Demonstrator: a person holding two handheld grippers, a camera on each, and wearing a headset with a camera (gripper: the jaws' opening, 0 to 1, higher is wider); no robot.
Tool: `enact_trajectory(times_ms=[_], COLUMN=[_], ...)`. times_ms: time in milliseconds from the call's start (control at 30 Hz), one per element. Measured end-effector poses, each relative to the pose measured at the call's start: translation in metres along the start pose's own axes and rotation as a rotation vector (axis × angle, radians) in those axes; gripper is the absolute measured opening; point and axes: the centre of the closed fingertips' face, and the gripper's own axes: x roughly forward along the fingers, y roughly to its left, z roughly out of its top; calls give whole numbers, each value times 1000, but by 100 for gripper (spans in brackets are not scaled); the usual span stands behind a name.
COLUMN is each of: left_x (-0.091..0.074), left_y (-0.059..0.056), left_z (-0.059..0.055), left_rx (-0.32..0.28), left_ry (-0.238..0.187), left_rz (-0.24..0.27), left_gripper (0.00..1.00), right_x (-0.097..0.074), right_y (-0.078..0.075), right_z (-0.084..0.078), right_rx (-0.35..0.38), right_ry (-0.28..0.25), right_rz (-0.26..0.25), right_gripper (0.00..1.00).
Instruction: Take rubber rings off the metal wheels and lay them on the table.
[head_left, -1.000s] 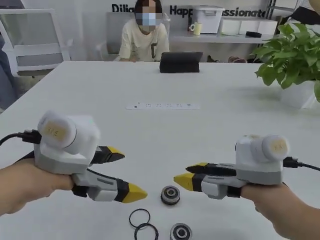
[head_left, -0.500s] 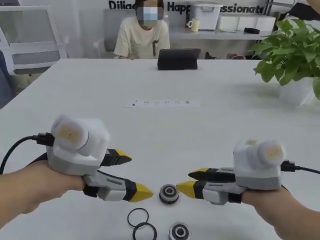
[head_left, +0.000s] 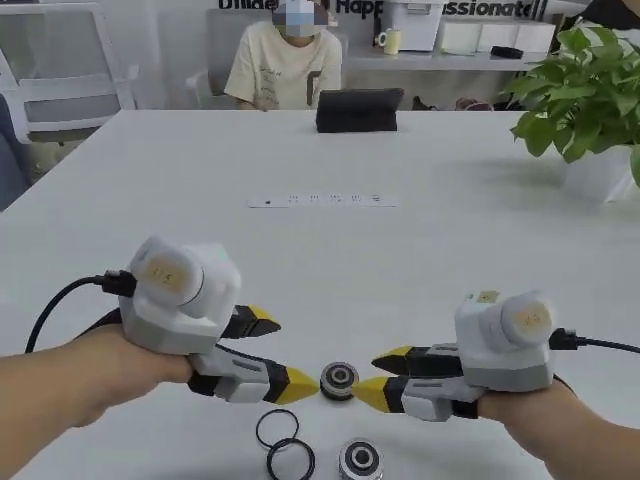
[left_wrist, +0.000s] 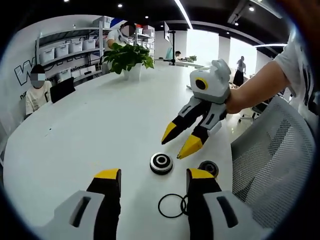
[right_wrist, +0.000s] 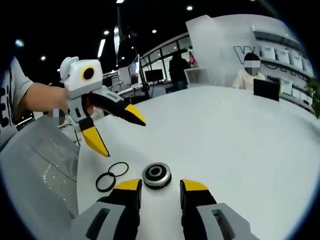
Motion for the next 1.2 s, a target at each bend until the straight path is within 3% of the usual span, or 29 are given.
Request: enact_trajectory(times_ms=[167, 733, 1200], left_x=[5, 32, 43], left_y=[0, -17, -19], left_z=[-2, -6, -7], left_rx=[-1, -5, -10], left_ry=[2, 28, 37], left_rz=[0, -46, -52], left_gripper=[47, 36, 26], right_x=[3, 12, 13], right_y=[2, 4, 4], right_z=[-4, -10, -12], right_rx=[-12, -39, -44], right_ry=[6, 29, 34], right_rz=[5, 12, 10], right_gripper=[26, 21, 16])
